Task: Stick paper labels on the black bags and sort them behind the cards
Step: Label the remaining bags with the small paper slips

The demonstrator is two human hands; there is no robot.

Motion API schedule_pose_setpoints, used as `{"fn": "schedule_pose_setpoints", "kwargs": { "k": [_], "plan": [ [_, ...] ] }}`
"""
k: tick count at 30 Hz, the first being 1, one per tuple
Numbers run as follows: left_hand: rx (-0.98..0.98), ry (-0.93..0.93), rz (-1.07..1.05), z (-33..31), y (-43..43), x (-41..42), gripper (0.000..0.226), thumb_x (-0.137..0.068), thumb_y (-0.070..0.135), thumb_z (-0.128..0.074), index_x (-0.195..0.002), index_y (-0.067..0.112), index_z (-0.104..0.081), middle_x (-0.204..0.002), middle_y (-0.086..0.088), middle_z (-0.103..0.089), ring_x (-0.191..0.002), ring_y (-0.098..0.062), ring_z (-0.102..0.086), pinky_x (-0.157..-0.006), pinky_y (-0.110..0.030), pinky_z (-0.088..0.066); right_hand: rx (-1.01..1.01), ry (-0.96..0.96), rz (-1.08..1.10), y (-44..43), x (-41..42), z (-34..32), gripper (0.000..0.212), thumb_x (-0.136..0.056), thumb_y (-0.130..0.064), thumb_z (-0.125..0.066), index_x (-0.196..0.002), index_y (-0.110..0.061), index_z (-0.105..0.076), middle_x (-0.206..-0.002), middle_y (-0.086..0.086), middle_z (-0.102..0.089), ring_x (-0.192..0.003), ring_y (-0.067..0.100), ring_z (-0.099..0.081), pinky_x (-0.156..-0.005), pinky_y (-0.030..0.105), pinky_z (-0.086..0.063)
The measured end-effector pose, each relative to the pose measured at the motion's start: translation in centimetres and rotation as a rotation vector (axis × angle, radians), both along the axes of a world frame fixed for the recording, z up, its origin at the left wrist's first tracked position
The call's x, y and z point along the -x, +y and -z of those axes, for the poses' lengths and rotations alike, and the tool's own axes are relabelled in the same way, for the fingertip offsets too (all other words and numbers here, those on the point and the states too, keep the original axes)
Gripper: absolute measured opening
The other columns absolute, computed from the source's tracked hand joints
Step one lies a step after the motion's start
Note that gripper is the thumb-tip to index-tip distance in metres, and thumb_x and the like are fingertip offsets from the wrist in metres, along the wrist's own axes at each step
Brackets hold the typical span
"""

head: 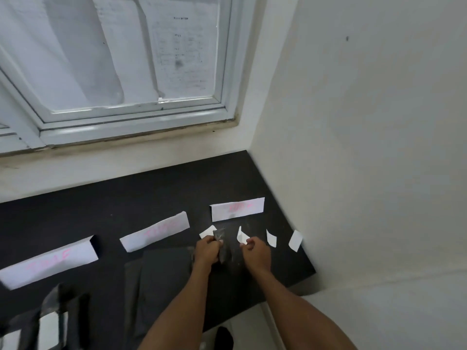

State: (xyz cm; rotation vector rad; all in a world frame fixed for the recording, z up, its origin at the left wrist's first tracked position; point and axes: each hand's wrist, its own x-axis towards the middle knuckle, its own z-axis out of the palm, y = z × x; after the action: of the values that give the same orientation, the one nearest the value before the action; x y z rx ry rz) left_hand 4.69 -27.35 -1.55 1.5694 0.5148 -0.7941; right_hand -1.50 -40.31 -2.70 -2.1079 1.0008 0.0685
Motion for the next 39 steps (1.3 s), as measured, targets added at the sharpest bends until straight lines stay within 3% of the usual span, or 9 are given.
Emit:
{"fn": "schedule_pose_setpoints", "kwargs": {
  "k": [4, 8, 13, 18, 23, 27, 30, 34, 39],
  "plan": [
    [-0.053, 0.013, -0.031, 1.1, -0.7, -1.3, 0.014, -0.085, 0.002, -0.058, -0.086, 0.011, -0.069, -0.078, -0.01, -0.065, -0.08, -0.026, -0.063, -0.084, -0.045, -0.056, 0.02, 0.096, 0.003, -2.0, -3.1, 1.6, 0.024, -0.084, -0.035, -0.065, -0.092, -0.012, -0.066, -0.095, 0.007, -0.07, -0.093, 0.026, -0.064, -0.075, 0.028, -0.046],
    [-0.071, 0.054, -0.062, 1.3, -0.9, -2.3, 0.019, -0.087, 0.0, -0.054, -0.08, 0.013, -0.066, -0.07, -0.008, -0.06, -0.066, -0.019, -0.058, -0.066, -0.031, -0.052, 0.092, 0.154, -0.035, -2.3, -5.6, 2.7, 0.031, -0.085, -0.04, -0.064, -0.093, -0.01, -0.066, -0.098, 0.009, -0.069, -0.096, 0.027, -0.064, -0.075, 0.03, -0.047],
    [-0.067, 0.112, -0.094, 2.1, -0.5, -3.0, 0.016, -0.088, 0.0, -0.053, -0.092, 0.009, -0.065, -0.079, -0.009, -0.061, -0.069, -0.018, -0.056, -0.059, -0.025, -0.048, 0.144, 0.226, -0.029, -2.2, -6.8, 3.1, 0.019, -0.089, -0.026, -0.06, -0.096, -0.01, -0.068, -0.103, 0.01, -0.069, -0.103, 0.029, -0.063, -0.08, 0.032, -0.049],
    [-0.04, 0.156, -0.142, 1.4, -0.2, -3.1, 0.017, -0.09, 0.002, -0.052, -0.083, 0.014, -0.061, -0.081, -0.006, -0.06, -0.072, -0.017, -0.056, -0.059, -0.027, -0.046, 0.213, -0.115, -0.116, -1.2, -5.9, 2.5, 0.011, -0.088, -0.021, -0.057, -0.079, -0.013, -0.059, -0.086, 0.002, -0.063, -0.084, 0.024, -0.061, -0.066, 0.032, -0.044],
    [-0.042, 0.183, -0.149, -1.0, 0.7, -3.8, 0.01, -0.087, 0.003, -0.052, -0.082, 0.007, -0.059, -0.077, -0.011, -0.059, -0.068, -0.02, -0.054, -0.056, -0.03, -0.046, 0.578, -0.469, -0.744, 0.6, -4.8, 1.0, 0.008, -0.084, -0.02, -0.062, -0.091, -0.017, -0.065, -0.096, -0.001, -0.066, -0.087, 0.015, -0.06, -0.07, 0.025, -0.05],
    [0.011, 0.189, -0.161, -3.4, 3.2, -3.0, 0.01, -0.086, 0.008, -0.052, -0.086, 0.003, -0.06, -0.08, -0.014, -0.062, -0.074, -0.025, -0.059, -0.058, -0.031, -0.05, 0.708, -0.543, -0.983, 2.5, -3.7, 0.1, 0.018, -0.082, -0.021, -0.065, -0.099, -0.017, -0.067, -0.107, 0.002, -0.068, -0.098, 0.018, -0.062, -0.08, 0.028, -0.053],
    [0.116, 0.171, -0.197, -3.9, 5.5, -2.0, 0.028, -0.085, 0.022, -0.053, -0.104, 0.006, -0.065, -0.099, -0.016, -0.069, -0.092, -0.031, -0.064, -0.07, -0.037, -0.054, 0.793, -0.584, -1.077, 4.3, -3.1, -0.9, 0.016, -0.082, -0.019, -0.064, -0.096, -0.017, -0.07, -0.102, 0.001, -0.071, -0.097, 0.018, -0.065, -0.081, 0.03, -0.056],
    [0.163, 0.167, -0.208, -5.6, 8.9, -0.6, 0.038, -0.088, 0.037, -0.056, -0.113, 0.009, -0.061, -0.107, -0.015, -0.067, -0.097, -0.031, -0.062, -0.078, -0.04, -0.055, 0.851, -0.626, -1.122, 7.1, -1.9, -3.1, 0.019, -0.082, -0.017, -0.056, -0.092, -0.017, -0.072, -0.099, -0.002, -0.071, -0.094, 0.018, -0.066, -0.076, 0.029, -0.056],
    [0.219, 0.169, -0.183, -7.5, 13.0, 1.2, 0.046, -0.084, 0.041, -0.066, -0.117, 0.01, -0.057, -0.109, -0.016, -0.065, -0.098, -0.032, -0.063, -0.077, -0.042, -0.057, 0.854, -0.621, -1.138, 11.3, -0.6, -4.6, 0.018, -0.083, -0.019, -0.057, -0.094, -0.018, -0.07, -0.096, -0.001, -0.07, -0.092, 0.017, -0.066, -0.072, 0.029, -0.056]
  ]
}}
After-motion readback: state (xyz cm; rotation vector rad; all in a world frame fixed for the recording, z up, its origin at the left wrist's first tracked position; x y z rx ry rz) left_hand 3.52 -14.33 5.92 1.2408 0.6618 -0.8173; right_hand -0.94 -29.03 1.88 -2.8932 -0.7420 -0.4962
